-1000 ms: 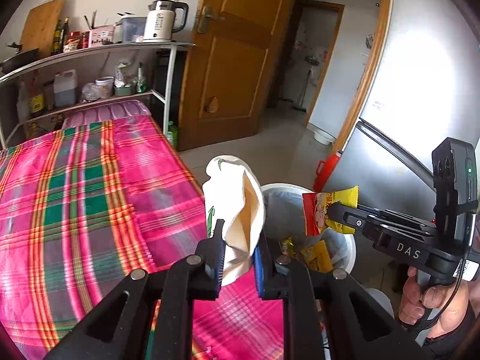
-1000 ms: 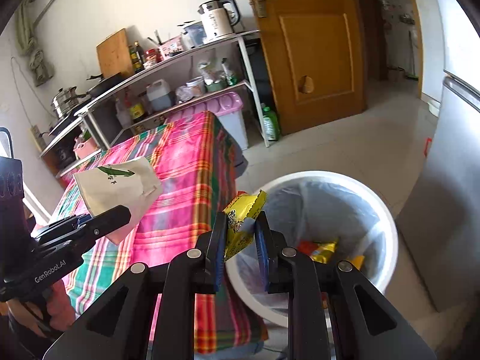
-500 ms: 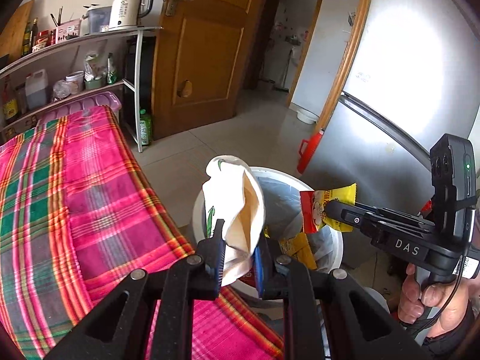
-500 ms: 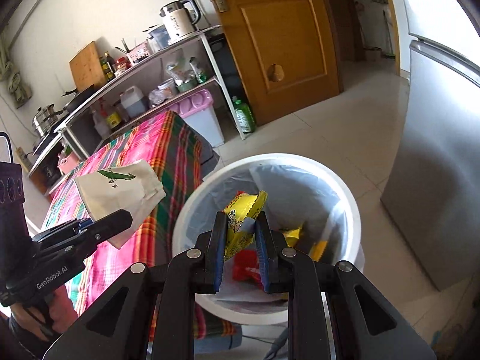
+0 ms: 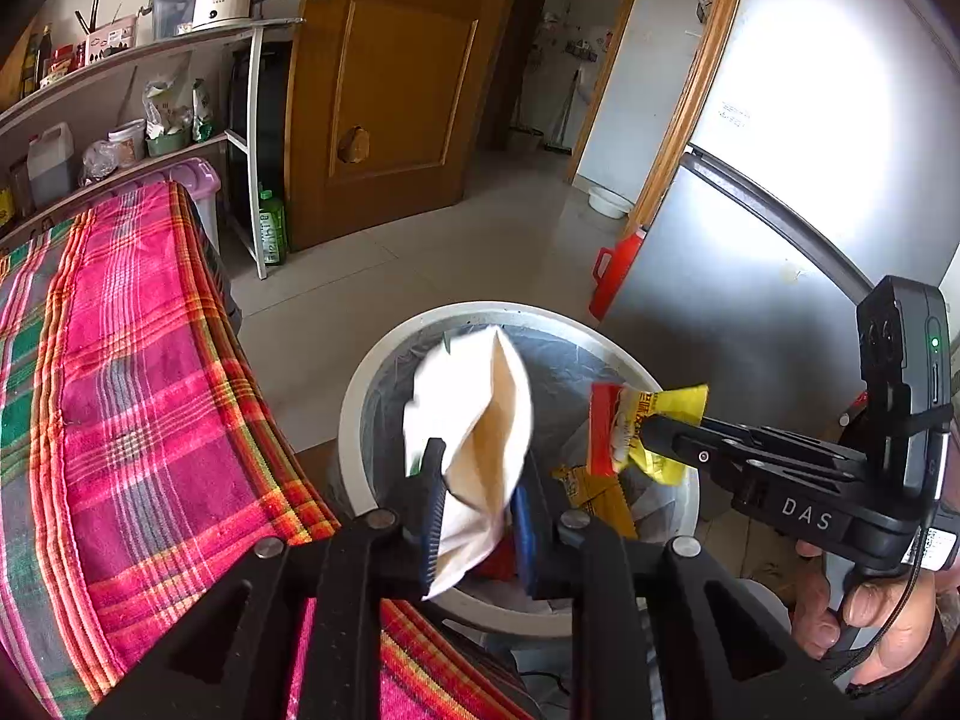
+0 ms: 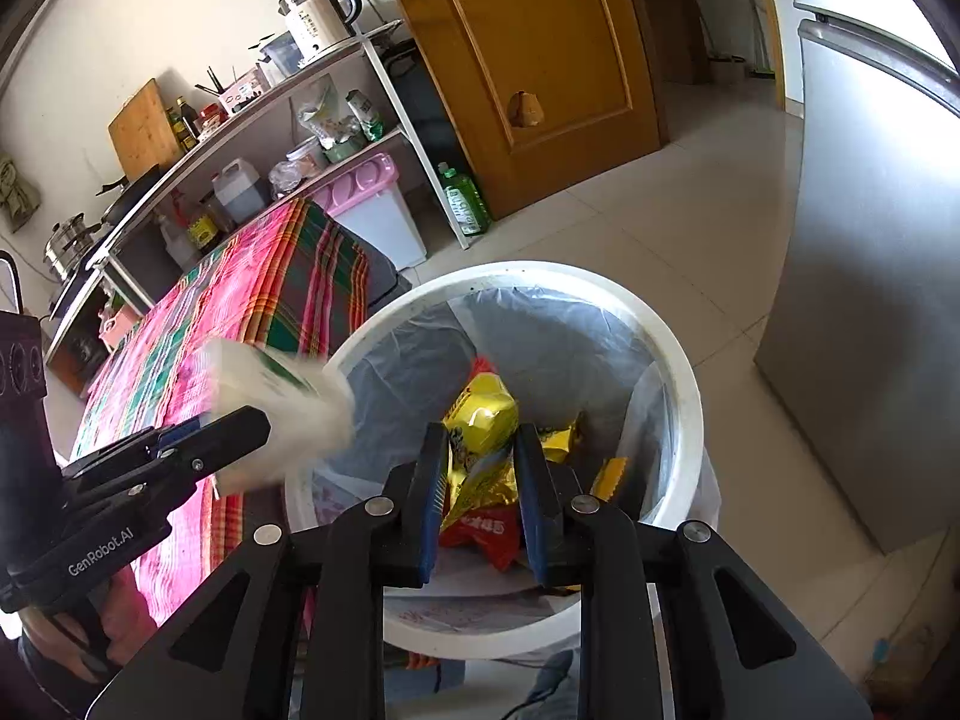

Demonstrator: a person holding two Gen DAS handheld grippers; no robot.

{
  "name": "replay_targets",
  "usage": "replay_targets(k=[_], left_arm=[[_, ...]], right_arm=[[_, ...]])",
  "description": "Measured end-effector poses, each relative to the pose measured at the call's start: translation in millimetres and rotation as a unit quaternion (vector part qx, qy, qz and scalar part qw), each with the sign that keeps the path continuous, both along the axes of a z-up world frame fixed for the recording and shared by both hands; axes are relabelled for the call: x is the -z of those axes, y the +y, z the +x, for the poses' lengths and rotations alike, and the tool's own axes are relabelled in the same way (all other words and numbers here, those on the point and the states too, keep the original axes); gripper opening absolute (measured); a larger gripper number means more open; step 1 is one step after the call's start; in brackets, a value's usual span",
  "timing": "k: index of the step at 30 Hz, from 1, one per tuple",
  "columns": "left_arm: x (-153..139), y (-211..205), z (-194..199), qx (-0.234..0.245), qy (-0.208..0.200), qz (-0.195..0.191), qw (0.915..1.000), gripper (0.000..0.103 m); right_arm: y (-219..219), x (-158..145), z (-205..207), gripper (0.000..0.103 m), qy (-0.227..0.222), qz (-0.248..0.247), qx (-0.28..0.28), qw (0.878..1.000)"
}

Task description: Collect trash

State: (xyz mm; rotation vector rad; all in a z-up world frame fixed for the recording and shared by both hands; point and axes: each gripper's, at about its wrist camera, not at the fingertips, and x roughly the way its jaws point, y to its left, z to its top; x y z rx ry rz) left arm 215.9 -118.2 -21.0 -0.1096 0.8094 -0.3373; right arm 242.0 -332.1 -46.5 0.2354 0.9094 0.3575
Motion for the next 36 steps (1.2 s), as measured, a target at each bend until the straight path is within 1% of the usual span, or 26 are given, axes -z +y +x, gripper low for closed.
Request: replay_targets(k=[1, 2, 7, 12, 18, 24, 28, 36], left_arm=[[1, 0, 1, -0.001, 0.002, -0.001, 1.0, 0.028], [1, 0, 1, -0.001, 0.003, -0.003, 1.0, 0.029], [0, 2, -3, -0.002, 0.001, -0.006, 1.0, 0.029], [-10, 9, -11, -0.004, -0.013, -0.009, 0.9999, 0.029], [-25, 21, -30, -0.012, -0.033, -0.012, 0.9993, 0.029], [-38, 41, -52, -0.026, -0.051, -0.016, 0.9982, 0.029], [-45, 54, -66, -0.037, -0.061, -0.017, 0.9973, 0.03], [-53, 71, -96, -0.055, -0.076, -0.014, 0.9955, 0.036]], right_arm=[[0, 0, 0, 0.023, 0.0, -0.001, 0.002, 1.0], [-1, 0, 0, 0.023, 0.0, -0.001, 0.004, 1.0], [0, -7, -5, 0.023, -0.009, -0.002, 0.009, 1.0], [9, -22, -18, 0.023, -0.031, -0.011, 0.005, 0.999], [25, -44, -40, 0.024, -0.06, -0.024, -0.005, 0.998], [43, -60, -62, 0.027, -0.087, -0.037, -0.015, 0.995], [54, -68, -77, 0.035, -0.1, -0.042, -0.025, 0.994], [73, -75, -107, 0.036, -0.12, -0.049, -0.043, 0.991]])
